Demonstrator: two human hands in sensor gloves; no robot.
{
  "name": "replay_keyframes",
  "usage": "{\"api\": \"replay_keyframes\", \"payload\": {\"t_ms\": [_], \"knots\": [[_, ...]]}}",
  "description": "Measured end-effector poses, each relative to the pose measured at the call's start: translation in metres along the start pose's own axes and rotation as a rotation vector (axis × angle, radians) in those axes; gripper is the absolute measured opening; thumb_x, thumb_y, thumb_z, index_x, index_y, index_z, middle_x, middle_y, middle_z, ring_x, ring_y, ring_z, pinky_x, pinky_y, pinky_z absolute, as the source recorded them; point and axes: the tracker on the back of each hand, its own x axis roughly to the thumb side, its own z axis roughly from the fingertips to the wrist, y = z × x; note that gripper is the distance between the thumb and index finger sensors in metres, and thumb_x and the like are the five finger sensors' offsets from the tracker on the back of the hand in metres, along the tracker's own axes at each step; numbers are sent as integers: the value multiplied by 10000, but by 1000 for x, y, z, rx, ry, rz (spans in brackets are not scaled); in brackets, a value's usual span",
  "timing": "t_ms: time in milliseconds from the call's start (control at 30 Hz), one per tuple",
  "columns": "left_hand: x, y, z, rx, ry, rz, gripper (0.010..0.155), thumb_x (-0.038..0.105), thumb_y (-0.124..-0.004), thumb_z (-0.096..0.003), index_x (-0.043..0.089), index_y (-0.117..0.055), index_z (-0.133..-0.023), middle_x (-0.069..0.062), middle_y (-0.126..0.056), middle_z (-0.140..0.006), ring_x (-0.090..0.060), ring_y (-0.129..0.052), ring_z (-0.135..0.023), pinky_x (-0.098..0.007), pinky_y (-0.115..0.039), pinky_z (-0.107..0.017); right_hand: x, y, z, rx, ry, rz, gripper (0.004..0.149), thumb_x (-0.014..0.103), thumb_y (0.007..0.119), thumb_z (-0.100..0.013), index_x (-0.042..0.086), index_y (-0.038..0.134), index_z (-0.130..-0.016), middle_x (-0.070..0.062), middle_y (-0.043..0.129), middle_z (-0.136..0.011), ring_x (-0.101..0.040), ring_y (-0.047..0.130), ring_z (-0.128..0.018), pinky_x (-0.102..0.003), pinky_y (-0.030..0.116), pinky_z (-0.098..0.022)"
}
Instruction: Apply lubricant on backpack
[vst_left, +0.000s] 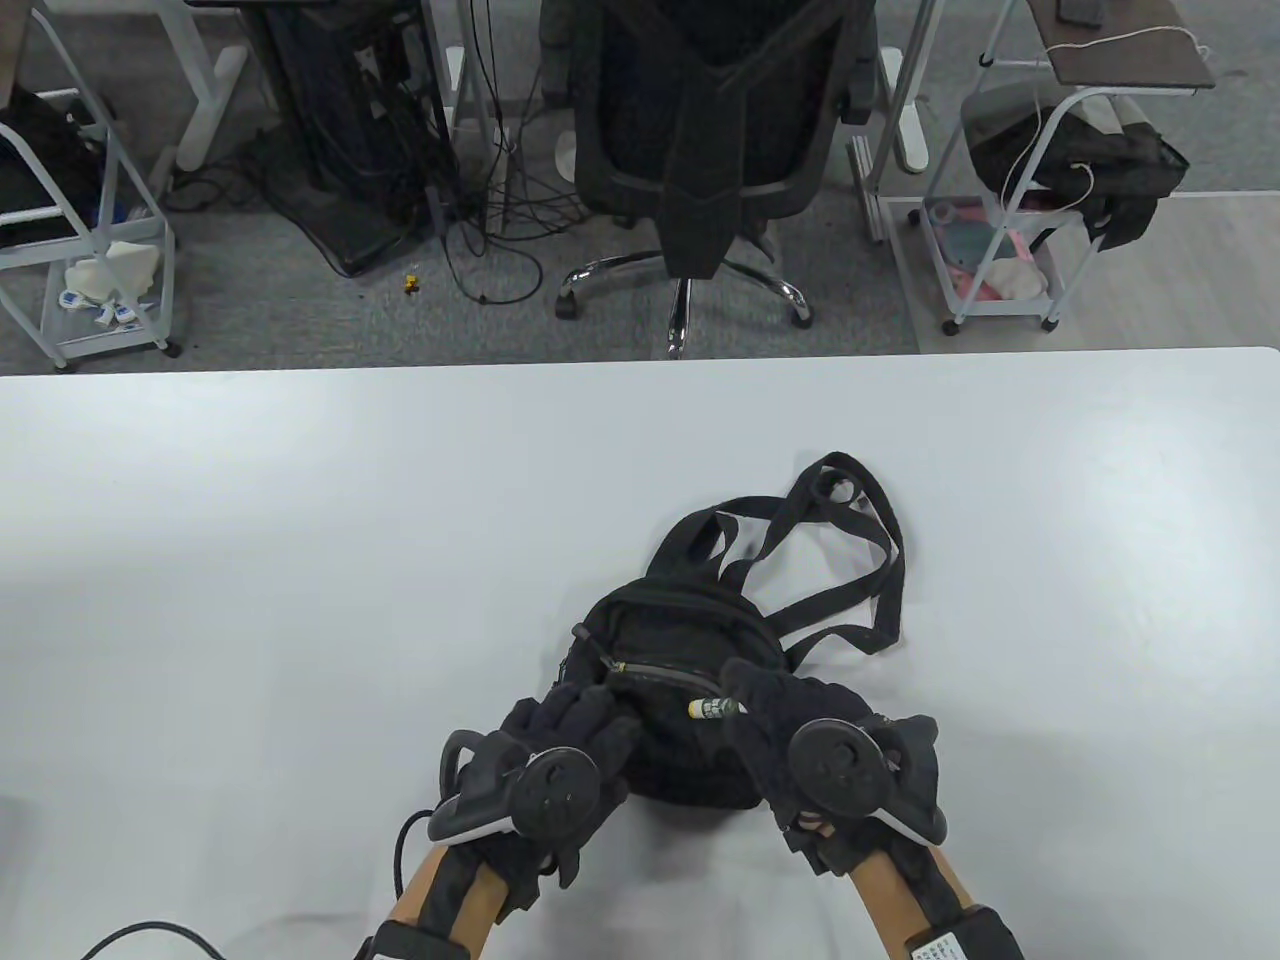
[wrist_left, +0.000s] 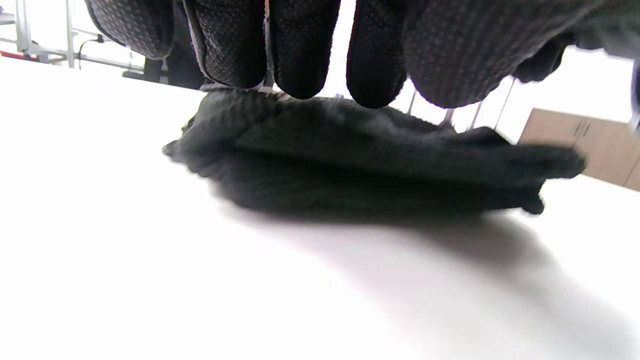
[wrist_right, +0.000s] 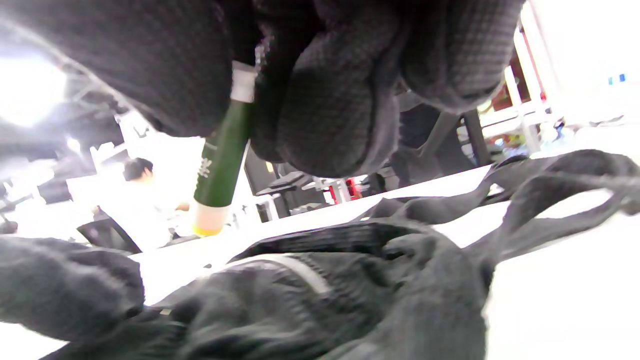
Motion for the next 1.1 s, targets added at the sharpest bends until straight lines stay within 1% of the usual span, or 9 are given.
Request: {"api": "replay_keyframes", "payload": {"t_ms": [133,267,367,433,567,733,833,1000,1100], "knots": [[1,-8,-5,-44,7,-7,631,478,-819,-458,200,-783,-1022,-218,-637,-1119,-550,-717,-986,-736,-613,-681,1,0,-9,53,28,112,509,446,904,-444,294,810,-921,5,967,-783,-151,1095,-510,-443,858,-498],[1,-12,-7,-66,13,1,650,506,-828,-452,209,-767,-1028,-222,-618,-1116,-532,-735,-972,-658,-694,-671,3,2,-17,128,70,248,495,470,913,-439,324,834,-905,34,992,-766,-141,1124,-505,-424,871,-492],[1,-16,-7,-77,18,8,652,512,-830,-453,204,-773,-1024,-218,-592,-1118,-527,-713,-971,-638,-697,-670,5,9,-22,117,96,349,484,490,912,-429,338,849,-884,52,1007,-742,-122,1132,-486,-410,880,-484],[3,-16,-8,-77,20,-10,647,514,-828,-452,205,-780,-1019,-217,-599,-1115,-524,-727,-963,-630,-710,-667,2,12,-23,134,103,311,482,489,909,-431,331,851,-883,49,1008,-733,-124,1130,-479,-413,879,-482],[2,-17,-9,-82,27,11,644,520,-824,-455,199,-789,-1012,-213,-598,-1113,-523,-724,-962,-626,-710,-668,-6,14,-21,113,118,191,482,485,909,-433,326,849,-884,42,1005,-734,-126,1126,-475,-417,877,-480],[0,-19,-12,-94,45,28,628,524,-828,-454,210,-802,-998,-194,-575,-1115,-501,-704,-962,-597,-715,-676,-5,22,-24,124,120,176,480,480,908,-436,330,844,-887,43,998,-745,-128,1122,-491,-420,872,-493],[-2,-19,-13,-111,56,34,628,523,-829,-452,215,-795,-998,-186,-567,-1116,-491,-700,-964,-588,-717,-678,-5,21,-26,96,121,105,478,475,905,-441,329,839,-892,41,994,-750,-134,1119,-496,-421,870,-497],[1,-20,-13,-137,75,5,630,522,-826,-454,228,-775,-1008,-173,-536,-1127,-476,-680,-983,-585,-706,-690,-7,20,-25,112,118,146,467,482,909,-438,336,854,-878,49,1006,-732,-131,1123,-488,-419,871,-496],[4,-20,-14,-123,87,-7,625,523,-825,-454,223,-785,-1001,-177,-553,-1122,-481,-692,-977,-591,-710,-684,-5,20,-24,112,116,165,462,482,911,-438,339,856,-874,51,1008,-728,-129,1124,-482,-419,872,-493]]}}
